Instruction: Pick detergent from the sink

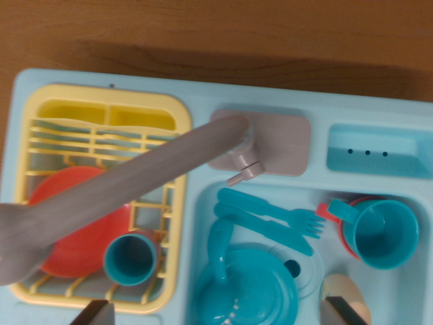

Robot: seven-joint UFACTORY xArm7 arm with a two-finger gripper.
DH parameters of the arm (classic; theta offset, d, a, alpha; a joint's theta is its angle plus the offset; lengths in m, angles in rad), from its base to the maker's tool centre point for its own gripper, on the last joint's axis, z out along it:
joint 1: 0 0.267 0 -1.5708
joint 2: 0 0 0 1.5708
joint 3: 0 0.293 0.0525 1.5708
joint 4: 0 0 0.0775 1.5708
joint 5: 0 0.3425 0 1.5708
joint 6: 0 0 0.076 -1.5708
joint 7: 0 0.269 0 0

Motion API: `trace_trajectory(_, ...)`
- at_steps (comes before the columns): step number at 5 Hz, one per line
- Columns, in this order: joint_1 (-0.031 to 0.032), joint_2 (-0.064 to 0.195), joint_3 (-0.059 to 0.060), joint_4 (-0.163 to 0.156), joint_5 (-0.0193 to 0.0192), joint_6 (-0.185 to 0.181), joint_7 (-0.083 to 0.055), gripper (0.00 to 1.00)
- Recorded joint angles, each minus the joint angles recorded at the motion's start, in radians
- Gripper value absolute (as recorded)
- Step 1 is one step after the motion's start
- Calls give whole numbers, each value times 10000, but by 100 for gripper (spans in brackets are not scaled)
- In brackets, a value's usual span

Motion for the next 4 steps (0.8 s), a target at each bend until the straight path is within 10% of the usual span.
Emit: trace_trajectory(4, -135, 122, -213, -801, 2, -862, -376, 0)
